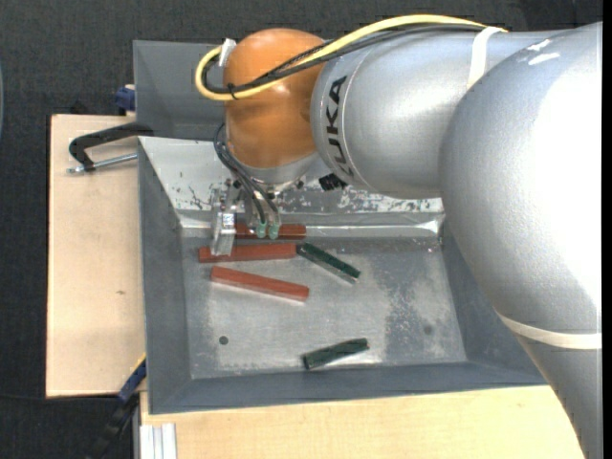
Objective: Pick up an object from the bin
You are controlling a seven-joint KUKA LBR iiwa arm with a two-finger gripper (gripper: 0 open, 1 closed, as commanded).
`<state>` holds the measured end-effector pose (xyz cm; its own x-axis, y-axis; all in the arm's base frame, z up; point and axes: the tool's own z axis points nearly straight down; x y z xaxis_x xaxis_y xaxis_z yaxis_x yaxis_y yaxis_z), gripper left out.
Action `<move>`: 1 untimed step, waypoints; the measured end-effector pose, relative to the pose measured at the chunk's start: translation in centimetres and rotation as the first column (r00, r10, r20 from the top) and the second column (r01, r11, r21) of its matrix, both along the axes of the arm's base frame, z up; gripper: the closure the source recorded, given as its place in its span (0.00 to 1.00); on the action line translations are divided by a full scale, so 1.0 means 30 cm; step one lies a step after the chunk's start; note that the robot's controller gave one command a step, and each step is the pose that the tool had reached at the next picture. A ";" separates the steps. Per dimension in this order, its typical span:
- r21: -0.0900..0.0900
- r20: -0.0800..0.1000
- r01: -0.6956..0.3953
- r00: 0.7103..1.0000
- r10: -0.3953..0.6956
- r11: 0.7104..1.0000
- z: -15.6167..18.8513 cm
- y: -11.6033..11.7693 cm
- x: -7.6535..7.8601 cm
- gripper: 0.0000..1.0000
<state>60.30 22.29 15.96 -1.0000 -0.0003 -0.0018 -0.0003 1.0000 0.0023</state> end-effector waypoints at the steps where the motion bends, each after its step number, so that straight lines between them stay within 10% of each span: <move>1: 0.000 0.000 0.000 1.000 0.000 1.000 0.000 0.000 0.000 0.00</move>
Offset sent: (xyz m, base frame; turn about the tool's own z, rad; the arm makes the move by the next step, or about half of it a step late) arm 0.0000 0.0000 0.0000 0.0000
